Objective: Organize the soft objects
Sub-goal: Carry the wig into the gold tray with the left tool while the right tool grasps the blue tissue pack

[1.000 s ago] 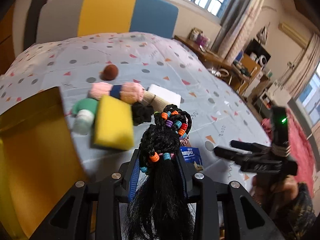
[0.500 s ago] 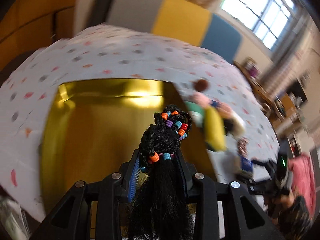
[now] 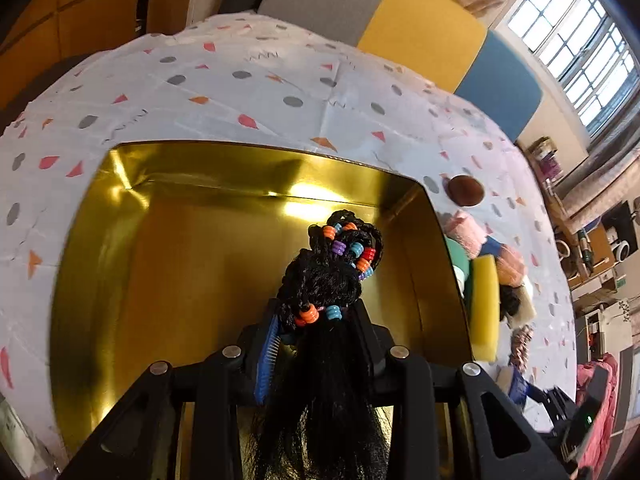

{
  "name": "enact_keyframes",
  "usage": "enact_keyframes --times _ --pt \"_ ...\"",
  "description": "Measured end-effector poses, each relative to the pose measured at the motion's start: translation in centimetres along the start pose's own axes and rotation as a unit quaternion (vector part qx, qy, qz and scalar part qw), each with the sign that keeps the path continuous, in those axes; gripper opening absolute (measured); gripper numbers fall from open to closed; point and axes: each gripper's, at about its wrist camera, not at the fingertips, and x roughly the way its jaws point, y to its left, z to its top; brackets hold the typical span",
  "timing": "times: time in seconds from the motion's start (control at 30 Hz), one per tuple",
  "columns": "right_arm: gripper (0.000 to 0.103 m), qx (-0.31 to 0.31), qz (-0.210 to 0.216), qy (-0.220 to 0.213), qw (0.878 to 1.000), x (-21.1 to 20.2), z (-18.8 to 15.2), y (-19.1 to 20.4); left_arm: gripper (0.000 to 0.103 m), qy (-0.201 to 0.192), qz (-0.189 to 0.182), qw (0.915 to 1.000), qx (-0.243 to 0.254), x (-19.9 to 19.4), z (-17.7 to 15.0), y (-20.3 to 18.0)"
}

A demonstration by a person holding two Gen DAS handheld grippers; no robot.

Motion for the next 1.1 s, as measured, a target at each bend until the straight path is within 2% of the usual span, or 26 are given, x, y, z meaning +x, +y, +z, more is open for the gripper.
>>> enact_keyframes --times 0.3,0.47,0.6,0.7,0.93,1.1 --pt "0.074 -0.006 0.0 -0.001 1.0 0.0 0.2 -0.2 0.034 0.007 0.035 0.9989 0.032 3.7 1.8 -2.7" --pt "0.074 -0.007 -0.001 -0.002 1.0 0.1 0.1 0.0 0.051 -0.005 0.049 0.9978 0.044 3.2 2.3 -3.2" --pt "0.074 -0.006 0.001 0.0 1.0 0.0 0.1 -0.1 0.053 -0.012 0.057 0.9973 0.044 1.5 2.0 -2.8" --pt "0.074 -0.002 0.011 0.005 1.0 0.0 0.2 -0.2 0.053 -0.023 0.061 0.9968 0.046 -0.4 0.8 -2.5" --pt "0.074 0.009 0.04 0.005 0.999 -0.5 0.3 -0.4 0.053 -0.051 0.055 0.9923 0.099 -5.1 -4.5 -3.5" --pt "0.074 0.01 0.05 0.002 0.999 -0.8 0.3 -0.1 0.053 -0.047 0.049 0.9905 0.12 -6.4 -7.8 -4.1"
